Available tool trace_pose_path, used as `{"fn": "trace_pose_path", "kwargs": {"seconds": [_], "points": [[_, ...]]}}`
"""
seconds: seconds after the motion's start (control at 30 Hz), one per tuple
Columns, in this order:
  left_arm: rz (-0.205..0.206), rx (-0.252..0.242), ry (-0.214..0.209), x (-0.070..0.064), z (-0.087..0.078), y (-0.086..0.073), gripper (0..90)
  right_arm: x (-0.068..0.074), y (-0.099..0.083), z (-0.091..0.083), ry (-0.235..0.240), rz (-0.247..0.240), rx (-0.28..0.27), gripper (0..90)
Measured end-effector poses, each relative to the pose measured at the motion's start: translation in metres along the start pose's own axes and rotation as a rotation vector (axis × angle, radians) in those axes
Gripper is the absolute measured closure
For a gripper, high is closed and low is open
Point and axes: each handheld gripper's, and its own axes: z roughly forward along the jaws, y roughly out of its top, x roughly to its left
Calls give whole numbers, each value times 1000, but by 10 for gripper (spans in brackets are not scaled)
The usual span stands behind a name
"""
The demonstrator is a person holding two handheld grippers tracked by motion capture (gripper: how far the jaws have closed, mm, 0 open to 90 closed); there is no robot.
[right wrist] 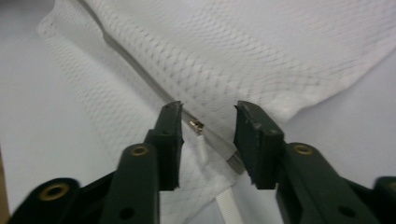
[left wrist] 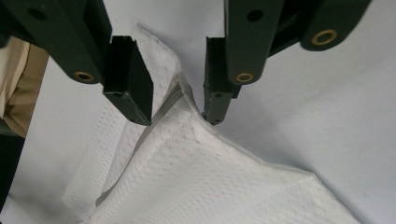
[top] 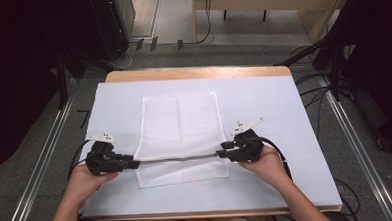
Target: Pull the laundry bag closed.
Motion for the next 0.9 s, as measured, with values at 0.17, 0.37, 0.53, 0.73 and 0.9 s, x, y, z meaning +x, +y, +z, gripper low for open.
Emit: {"fn": "trace_pose_path", "kwargs": {"seconds": [0.17, 0.37, 0.53, 0.73, 0.9], "points": [[-7, -24, 29, 1, -2, 1, 499, -4, -1, -7, -49, -35, -65, 479], [-15, -65, 83, 4, -5, 0, 412, -10, -3, -13, -73, -22, -94, 423], [-39, -102, 132, 7, -10, -1, 385, -20, -7, -22, -101, -4, -128, 379], [-65, -144, 171, 12, -16, -3, 379, -31, -13, -33, -150, 23, -161, 341], [-68, -137, 196, 14, -17, -4, 373, -43, -19, -41, -190, 36, -172, 321]]}}
